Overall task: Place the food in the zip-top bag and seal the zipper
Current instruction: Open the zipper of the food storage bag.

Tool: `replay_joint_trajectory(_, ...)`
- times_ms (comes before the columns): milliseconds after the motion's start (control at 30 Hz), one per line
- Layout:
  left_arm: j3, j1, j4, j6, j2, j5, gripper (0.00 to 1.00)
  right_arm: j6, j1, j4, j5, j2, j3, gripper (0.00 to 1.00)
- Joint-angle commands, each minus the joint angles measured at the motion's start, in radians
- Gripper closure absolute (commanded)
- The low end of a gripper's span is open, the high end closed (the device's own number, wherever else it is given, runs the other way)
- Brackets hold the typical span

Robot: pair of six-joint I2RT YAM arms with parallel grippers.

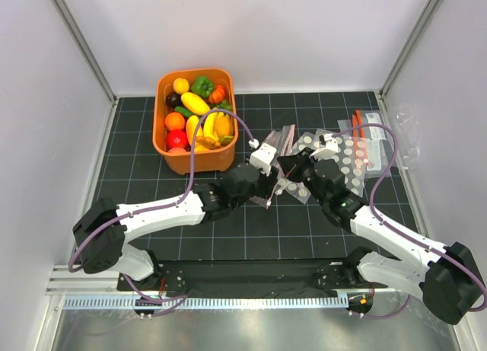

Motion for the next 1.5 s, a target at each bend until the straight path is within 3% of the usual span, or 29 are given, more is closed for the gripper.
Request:
replay_joint_trajectory(0,0.063,-0.003,-0.012,0.015,0.027,-0.063,0.5,-0.017,0.006,0.046,0.03,-0.02,0.013,0.99)
replay_joint_trajectory(200,0.097,-0.01,-0.037,0.018,0.076,-0.114,0.66,-0.012,0.008,0.043,0.027,-0.032,0.012,0.99)
replay_joint_trajectory(367,0.115,-0.017,-0.063,0.026,0.09,-0.131,0.99,-0.012,0.006,0.037,0.024,-0.041,0.01,0.98)
replay_joint_trajectory(500,0.115,-0.017,-0.067,0.024,0.085,-0.145,1.0,-0.026,0.008,0.028,0.024,-0.047,0.016,0.73)
replay_joint_trajectory(533,0.115,-0.017,-0.07,0.021,0.086,-0.16,1.0,-0.036,0.008,0.02,0.024,-0.058,0.021,0.58)
replay_joint_trajectory(667,0.134,-0.015,-0.096,0.009,0.094,-0.181,1.0,-0.079,0.008,-0.015,0.027,-0.099,0.025,0.37)
replay_joint_trajectory(1133,0.129,-0.017,-0.115,-0.03,0.083,-0.241,1.0,-0.063,0.008,-0.17,0.156,-0.034,0.068,0.5)
replay_joint_trajectory(1367,0.079,-0.015,-0.057,-0.042,0.016,-0.159,1.0,-0.043,0.008,-0.175,0.15,0.057,0.097,0.53)
replay_joint_trajectory(1467,0.054,-0.015,-0.037,-0.039,-0.015,-0.148,1.0,-0.037,0.008,-0.201,0.157,0.091,0.122,0.65)
